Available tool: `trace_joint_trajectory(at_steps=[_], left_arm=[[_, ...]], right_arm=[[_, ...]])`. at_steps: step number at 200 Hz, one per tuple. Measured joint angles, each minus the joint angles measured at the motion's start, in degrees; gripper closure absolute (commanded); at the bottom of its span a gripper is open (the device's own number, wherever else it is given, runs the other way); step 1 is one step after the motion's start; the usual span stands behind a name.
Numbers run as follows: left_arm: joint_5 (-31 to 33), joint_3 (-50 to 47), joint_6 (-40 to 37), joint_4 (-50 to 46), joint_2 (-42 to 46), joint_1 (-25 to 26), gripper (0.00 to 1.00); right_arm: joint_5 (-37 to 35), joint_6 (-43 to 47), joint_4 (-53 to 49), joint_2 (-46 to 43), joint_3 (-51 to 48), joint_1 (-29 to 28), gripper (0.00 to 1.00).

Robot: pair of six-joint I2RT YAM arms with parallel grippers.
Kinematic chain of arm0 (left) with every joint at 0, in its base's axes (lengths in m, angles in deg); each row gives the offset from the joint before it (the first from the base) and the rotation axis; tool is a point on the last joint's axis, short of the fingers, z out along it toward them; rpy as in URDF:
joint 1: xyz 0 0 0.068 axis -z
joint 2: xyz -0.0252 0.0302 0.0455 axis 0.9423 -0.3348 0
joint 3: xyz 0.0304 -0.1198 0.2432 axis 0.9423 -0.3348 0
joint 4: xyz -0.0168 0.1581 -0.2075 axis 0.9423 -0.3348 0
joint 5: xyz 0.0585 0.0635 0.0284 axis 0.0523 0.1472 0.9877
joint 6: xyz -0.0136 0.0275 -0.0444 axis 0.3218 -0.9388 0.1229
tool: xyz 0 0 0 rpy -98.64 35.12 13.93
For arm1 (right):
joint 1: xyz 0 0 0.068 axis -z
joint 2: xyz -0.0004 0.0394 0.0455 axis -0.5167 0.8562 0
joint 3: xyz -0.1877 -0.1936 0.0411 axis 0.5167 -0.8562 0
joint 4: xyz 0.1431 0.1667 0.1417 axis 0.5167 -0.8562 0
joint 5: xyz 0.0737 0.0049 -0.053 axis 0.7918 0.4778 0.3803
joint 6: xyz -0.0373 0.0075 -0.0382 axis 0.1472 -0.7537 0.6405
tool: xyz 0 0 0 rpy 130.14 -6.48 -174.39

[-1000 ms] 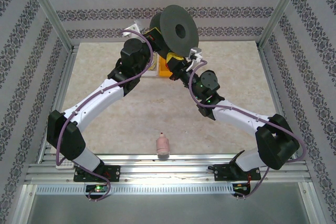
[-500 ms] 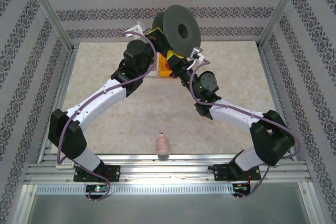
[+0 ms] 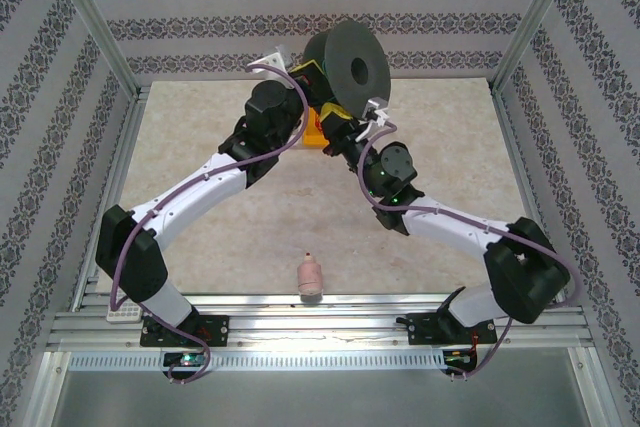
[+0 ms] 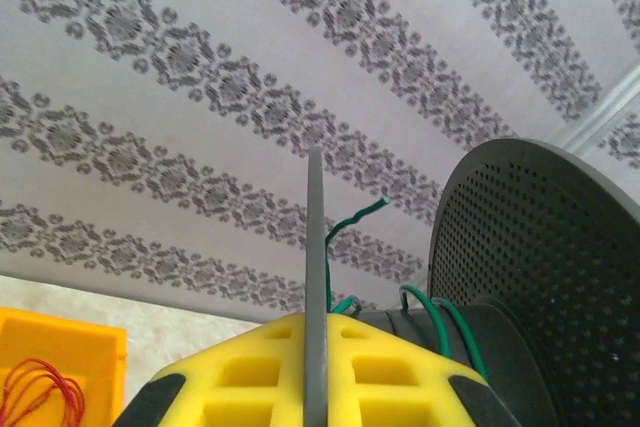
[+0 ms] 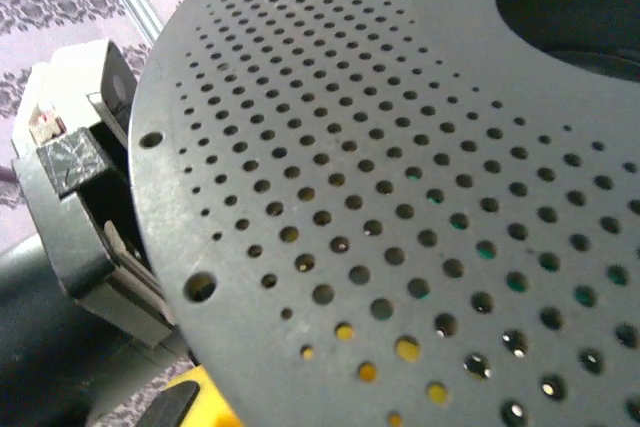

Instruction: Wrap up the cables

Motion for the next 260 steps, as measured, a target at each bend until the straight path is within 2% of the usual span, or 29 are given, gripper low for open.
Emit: trace_joint_trajectory(at_steps=[10, 60, 102, 133, 145, 163, 202, 229, 245, 260], left_arm=[[-1.0, -0.2, 0.0, -0.2, 0.3, 0.2, 1.0], [-5.1, -1.3, 0.6, -1.8, 2.9, -1.2, 1.0], [-6.4, -2.4, -0.5, -5.8, 5.8, -5.3, 1.0], [-11.2, -4.2, -0.5, -10.3, 6.1, -7.9, 1.0], [-14.6, -4.2, -0.5, -12.2, 6.1, -9.3, 1.0], [-21.5, -3.7, -0.5, -13.7, 5.6, -11.7, 1.0], [-41.2, 3.8, -0.5, -15.5, 0.0, -14.5, 1.0], [-51.2, 4.9, -0.5, -15.9, -1.4, -14.4, 1.0], [-54.2, 4.9, -0.5, -16.2, -1.5, -14.4, 1.0], [-56.4, 4.9, -0.3, -16.2, -1.6, -14.4, 1.0]], right_arm=[[-0.3, 1.4, -1.8, -2.1, -1.3, -0.1, 0.85], [4.6, 4.8, -10.2, -11.9, -6.8, 1.1, 0.55], [13.1, 3.1, -14.3, -21.0, -8.7, 8.2, 0.26], [19.2, 0.2, -17.8, -28.9, -9.7, 15.8, 0.06], [21.9, -0.3, -21.0, -31.0, -9.7, 18.4, 0.02], [27.1, -1.6, -27.1, -31.9, -8.4, 23.2, 0.02], [41.2, -9.2, -32.8, -22.1, -3.7, 33.2, 0.02], [47.5, -11.7, -36.0, -17.0, -2.3, 34.2, 0.02], [49.6, -11.9, -37.5, -16.7, -1.3, 34.2, 0.02], [51.0, -11.9, -37.6, -16.7, 0.1, 34.2, 0.07]])
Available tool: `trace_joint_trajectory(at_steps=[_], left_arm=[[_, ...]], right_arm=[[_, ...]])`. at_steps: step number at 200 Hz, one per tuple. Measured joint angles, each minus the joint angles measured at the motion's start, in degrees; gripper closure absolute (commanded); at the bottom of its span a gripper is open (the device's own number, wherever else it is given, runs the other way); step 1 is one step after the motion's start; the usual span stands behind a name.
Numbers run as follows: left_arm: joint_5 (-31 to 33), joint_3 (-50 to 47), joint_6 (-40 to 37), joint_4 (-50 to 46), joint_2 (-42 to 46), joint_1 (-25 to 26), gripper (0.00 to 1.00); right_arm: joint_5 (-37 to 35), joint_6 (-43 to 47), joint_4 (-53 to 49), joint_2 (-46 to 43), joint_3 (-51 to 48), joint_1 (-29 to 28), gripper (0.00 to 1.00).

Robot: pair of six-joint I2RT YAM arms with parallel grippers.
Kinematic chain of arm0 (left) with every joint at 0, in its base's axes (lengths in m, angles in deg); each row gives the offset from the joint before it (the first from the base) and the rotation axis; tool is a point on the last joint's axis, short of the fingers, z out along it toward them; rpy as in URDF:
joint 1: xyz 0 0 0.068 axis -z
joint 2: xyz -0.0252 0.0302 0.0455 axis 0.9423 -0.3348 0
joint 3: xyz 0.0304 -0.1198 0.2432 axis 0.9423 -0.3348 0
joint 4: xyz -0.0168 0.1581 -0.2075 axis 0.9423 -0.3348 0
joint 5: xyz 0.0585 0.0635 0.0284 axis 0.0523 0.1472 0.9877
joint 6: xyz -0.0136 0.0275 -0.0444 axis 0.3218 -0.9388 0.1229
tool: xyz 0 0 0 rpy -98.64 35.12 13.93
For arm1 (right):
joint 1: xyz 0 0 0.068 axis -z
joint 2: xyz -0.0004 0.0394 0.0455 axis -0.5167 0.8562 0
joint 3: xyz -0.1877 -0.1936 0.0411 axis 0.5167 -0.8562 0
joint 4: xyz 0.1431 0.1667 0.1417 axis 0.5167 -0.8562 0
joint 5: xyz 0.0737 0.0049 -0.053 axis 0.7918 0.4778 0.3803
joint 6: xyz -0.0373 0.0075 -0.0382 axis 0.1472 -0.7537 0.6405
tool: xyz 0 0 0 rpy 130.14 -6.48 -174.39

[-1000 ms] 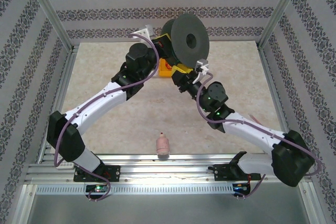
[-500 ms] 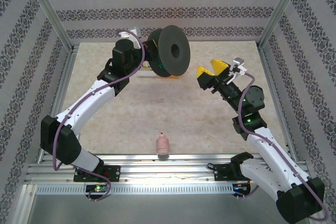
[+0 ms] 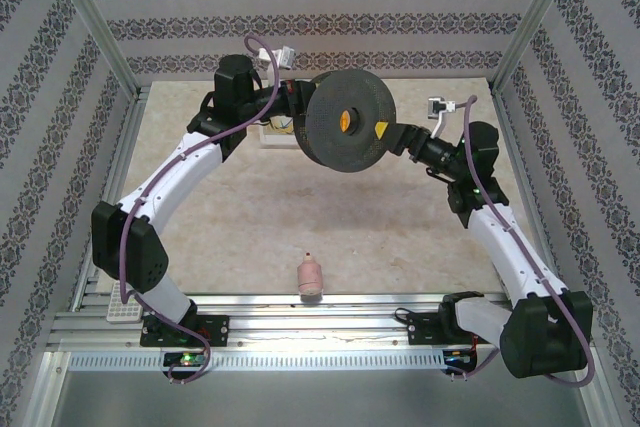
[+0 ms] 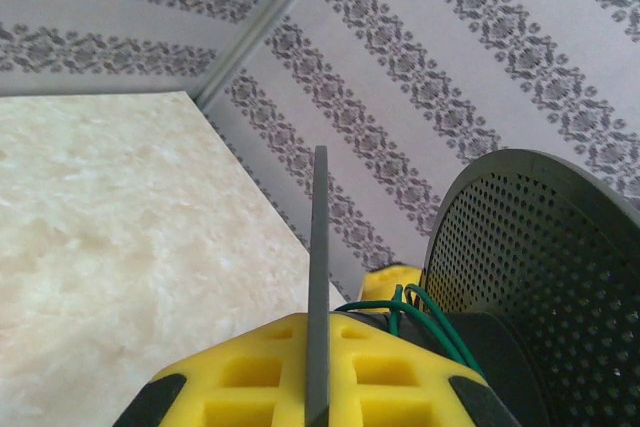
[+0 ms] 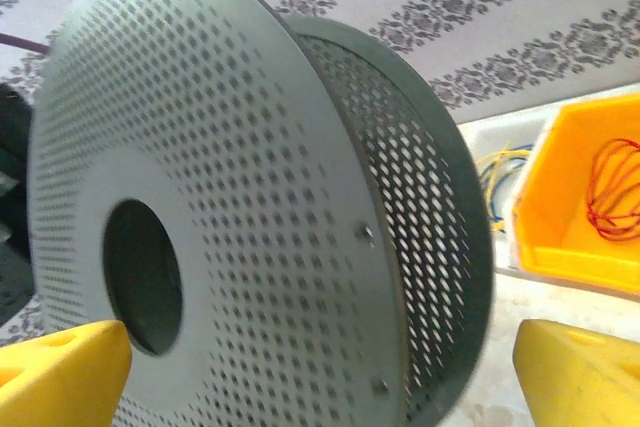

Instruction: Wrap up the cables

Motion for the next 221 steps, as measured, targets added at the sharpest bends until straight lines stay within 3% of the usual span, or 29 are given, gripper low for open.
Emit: trace_joint_trajectory(at_steps=[55, 84, 97, 116, 140, 182, 221], left_arm=[[-2.8, 0.0, 0.3, 0.0, -2.0, 0.0, 1.0], [-4.2, 0.0, 1.8, 0.4, -3.2, -0.2, 1.0], [-4.8, 0.1, 2.0, 0.5, -3.3, -0.2, 1.0], [-5.2, 0.4, 2.4, 0.7, -3.3, -0.2, 0.99], [-6.8, 0.4, 2.4, 0.9, -3.9, -1.2, 0.86], [-4.6, 1.1, -0.4, -1.8, -4.5, -1.3, 0.7], [5.6, 4.3, -7.8, -14.6, -2.8, -1.6, 0.3]], right_arm=[[3.0, -1.0, 1.6, 0.1, 0.9, -0.1, 0.31], [3.2, -1.4, 1.3, 0.6, 0.9, -0.1, 0.54], [3.1, -1.6, 1.3, 0.9, 0.8, -0.1, 0.6], [3.7, -2.0, 2.1, 1.0, 0.7, -0.1, 0.79], [5.3, -3.2, 4.7, 0.8, 0.7, -0.1, 1.0], [6.8, -5.7, 6.6, -0.2, 0.7, -0.5, 1.0], [7.7, -5.8, 6.1, -0.4, 0.6, -0.5, 1.0]])
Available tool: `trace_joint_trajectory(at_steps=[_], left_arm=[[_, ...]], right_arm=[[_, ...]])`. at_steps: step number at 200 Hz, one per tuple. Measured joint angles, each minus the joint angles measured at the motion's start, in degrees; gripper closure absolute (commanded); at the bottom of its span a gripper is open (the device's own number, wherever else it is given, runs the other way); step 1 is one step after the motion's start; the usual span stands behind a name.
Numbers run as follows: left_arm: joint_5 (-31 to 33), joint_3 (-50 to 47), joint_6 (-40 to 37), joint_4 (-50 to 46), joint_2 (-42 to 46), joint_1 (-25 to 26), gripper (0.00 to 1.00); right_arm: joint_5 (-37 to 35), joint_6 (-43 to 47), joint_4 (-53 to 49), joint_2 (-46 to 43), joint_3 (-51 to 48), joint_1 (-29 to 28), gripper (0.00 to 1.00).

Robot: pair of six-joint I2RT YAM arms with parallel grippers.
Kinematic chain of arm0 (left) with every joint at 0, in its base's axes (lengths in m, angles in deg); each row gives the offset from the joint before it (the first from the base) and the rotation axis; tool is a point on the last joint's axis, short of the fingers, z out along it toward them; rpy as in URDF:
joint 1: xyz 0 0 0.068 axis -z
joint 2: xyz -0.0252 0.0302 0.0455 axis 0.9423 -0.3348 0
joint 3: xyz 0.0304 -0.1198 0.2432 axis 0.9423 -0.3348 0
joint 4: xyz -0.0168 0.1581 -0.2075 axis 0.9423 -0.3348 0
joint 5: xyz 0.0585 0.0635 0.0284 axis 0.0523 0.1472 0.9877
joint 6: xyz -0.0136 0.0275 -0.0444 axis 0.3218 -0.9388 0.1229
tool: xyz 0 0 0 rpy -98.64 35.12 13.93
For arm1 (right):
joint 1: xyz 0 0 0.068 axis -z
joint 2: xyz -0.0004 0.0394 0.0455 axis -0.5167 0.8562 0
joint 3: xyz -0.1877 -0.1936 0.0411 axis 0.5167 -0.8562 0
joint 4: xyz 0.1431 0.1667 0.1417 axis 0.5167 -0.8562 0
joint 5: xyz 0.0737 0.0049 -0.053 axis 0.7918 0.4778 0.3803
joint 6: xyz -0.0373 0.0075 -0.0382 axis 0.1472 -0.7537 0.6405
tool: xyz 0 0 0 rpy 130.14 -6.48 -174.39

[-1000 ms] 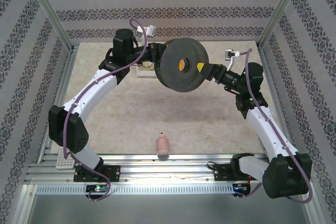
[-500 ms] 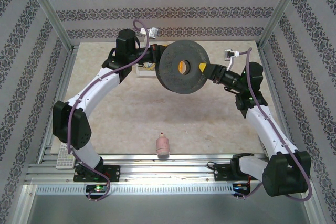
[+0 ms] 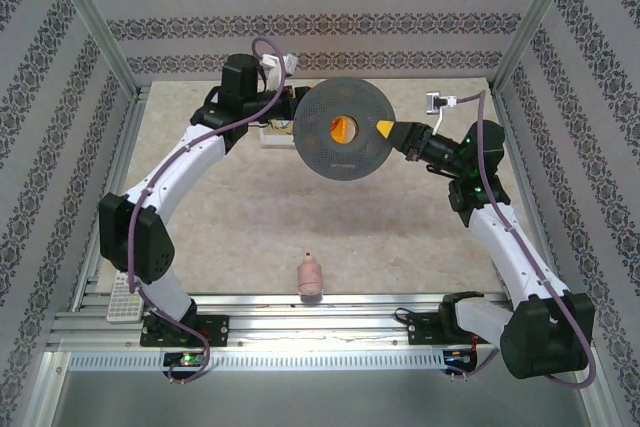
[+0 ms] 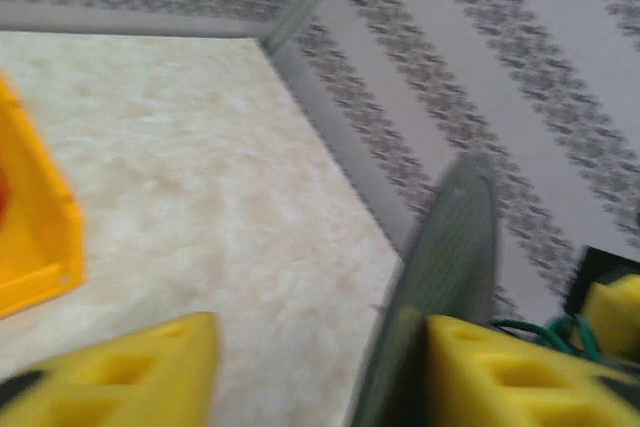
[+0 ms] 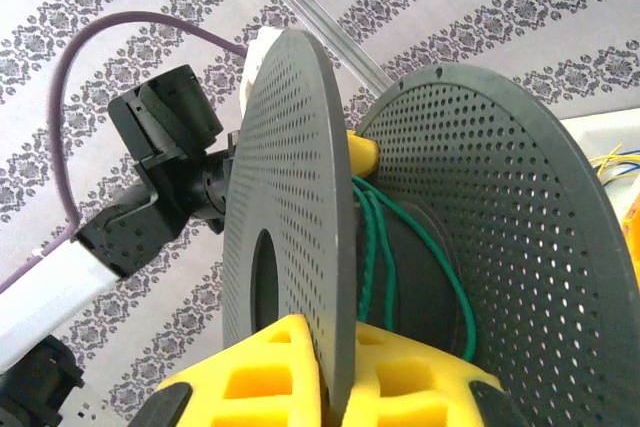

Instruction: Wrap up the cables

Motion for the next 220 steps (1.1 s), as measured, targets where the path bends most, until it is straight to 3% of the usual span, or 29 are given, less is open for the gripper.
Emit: trace_joint_trajectory(at_steps=[32, 64, 142, 186, 220], left_arm=[[10.2, 0.5, -3.4, -9.2, 4.2, -3.0, 0.12], [20.3, 1.1, -5.5, -14.2, 8.6, -11.5, 0.0], [27.1, -7.8, -8.7, -17.5, 18.5, -12.8, 0.0], [31.0, -12.7, -10.3, -20.5, 22.8, -12.8, 0.0], [33.1, -16.6, -11.2, -21.9, 26.6, -12.8, 0.0]], right_arm=[[2.4, 0.6, -0.2, -1.6, -1.0, -0.4, 1.0], [2.1, 1.7, -2.5, -2.0, -3.6, 0.1, 1.0], [-1.7, 1.0, -1.5, 8.9, -7.1, -4.1, 1.0], [-5.1, -3.0, 5.0, 20.1, -7.6, -8.0, 1.0], [-6.8, -9.3, 15.6, 30.9, -8.2, -9.8, 1.0]])
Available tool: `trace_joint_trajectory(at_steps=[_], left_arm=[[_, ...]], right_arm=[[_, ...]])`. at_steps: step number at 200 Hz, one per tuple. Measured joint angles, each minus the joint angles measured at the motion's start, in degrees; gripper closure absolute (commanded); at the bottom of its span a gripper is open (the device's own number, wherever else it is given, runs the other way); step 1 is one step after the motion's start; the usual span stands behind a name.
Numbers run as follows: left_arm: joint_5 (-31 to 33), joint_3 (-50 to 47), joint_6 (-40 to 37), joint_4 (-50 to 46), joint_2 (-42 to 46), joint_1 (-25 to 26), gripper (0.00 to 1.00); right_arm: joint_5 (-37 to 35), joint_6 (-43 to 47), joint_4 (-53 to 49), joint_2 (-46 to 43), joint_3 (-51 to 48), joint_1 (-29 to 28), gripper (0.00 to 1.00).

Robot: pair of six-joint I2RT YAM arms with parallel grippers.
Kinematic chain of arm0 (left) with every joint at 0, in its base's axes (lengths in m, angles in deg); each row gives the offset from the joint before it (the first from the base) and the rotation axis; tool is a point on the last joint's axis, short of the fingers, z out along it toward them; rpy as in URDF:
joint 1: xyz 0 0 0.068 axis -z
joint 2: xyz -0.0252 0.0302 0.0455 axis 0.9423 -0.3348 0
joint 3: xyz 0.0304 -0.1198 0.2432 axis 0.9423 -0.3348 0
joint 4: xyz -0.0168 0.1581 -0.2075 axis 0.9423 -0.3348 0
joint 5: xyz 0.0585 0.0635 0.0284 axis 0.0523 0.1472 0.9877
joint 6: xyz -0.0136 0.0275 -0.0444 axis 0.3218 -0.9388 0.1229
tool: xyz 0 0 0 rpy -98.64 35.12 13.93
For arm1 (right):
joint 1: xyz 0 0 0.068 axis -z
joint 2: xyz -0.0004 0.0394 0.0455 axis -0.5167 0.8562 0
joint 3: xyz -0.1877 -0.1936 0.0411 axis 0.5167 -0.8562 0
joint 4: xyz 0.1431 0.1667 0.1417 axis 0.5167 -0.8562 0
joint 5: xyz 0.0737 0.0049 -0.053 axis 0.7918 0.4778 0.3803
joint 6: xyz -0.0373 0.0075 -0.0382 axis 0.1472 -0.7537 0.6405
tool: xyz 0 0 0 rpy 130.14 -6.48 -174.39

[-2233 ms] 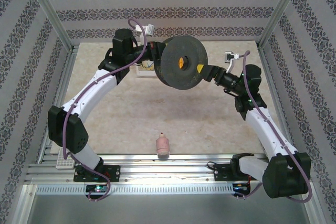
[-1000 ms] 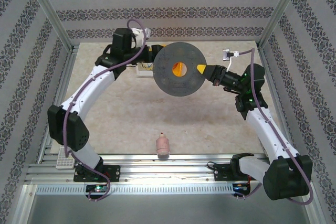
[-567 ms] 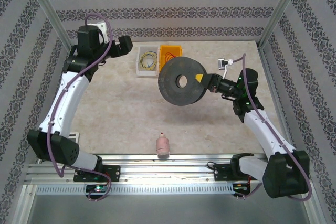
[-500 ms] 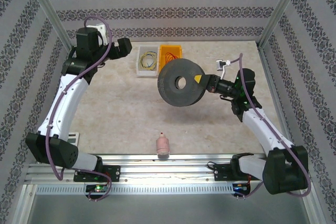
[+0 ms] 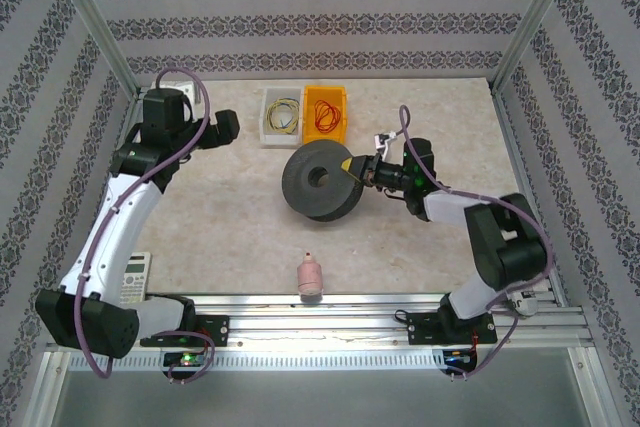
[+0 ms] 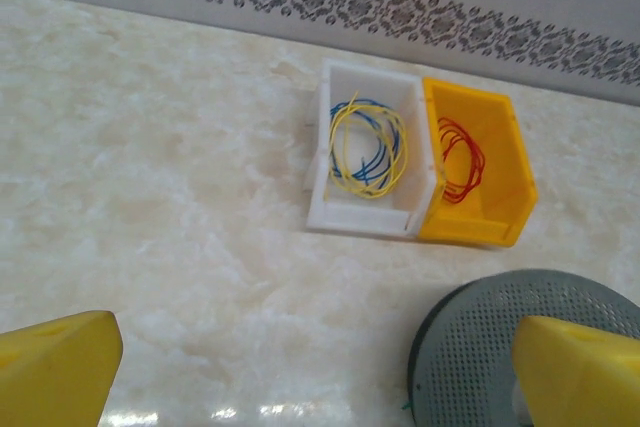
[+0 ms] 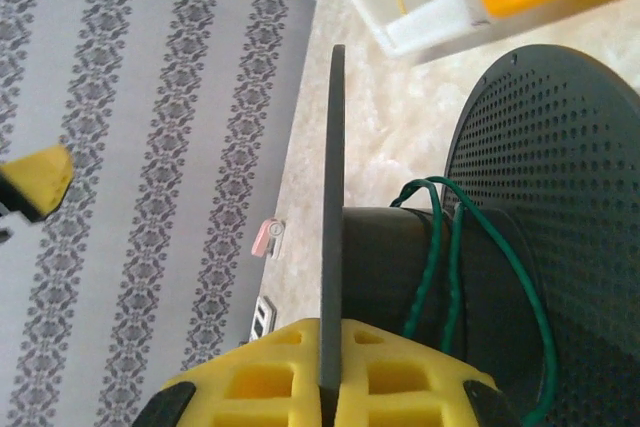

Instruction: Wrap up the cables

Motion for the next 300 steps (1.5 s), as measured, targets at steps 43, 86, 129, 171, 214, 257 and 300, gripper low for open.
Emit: trace_joint_trajectory(at_steps=[43, 86, 129, 171, 214, 257, 300], left_arm=[[0.4, -4.3, -0.3, -0.7, 1.2, 0.0, 0.0], [0.3, -7.2, -0.3, -0.7, 1.2, 0.0, 0.0], [-0.3, -8.1, -0.3, -0.4, 1.2, 0.0, 0.0], [-0.7, -9.5, -0.3, -0.3, 1.3, 0.0, 0.0], [-0.3, -12.8, -0.3, 3.1, 3.9, 0.0, 0.0], [3.0, -23.9, -0.8, 14.5, 10.3, 0.0, 0.0], [13.0, -42.6, -4.8, 34.3, 11.5, -0.1, 0.0]], right_arm=[[-1.3, -5.5, 9.5, 9.7, -0.2, -2.3, 1.0], [-3.8, -1.3, 6.2, 9.5, 1.0, -4.0, 1.0], [-8.8, 5.7, -5.2, 6.1, 1.2, -4.1, 0.65], [-14.7, 13.6, -19.0, 2.8, 1.3, -4.1, 0.28], [-18.9, 20.8, -31.1, -8.2, 1.5, -2.8, 0.02], [-29.6, 33.4, -42.4, -28.7, 1.3, 1.6, 0.02], [-46.2, 51.2, -33.6, -46.4, -8.5, 4.7, 0.02]])
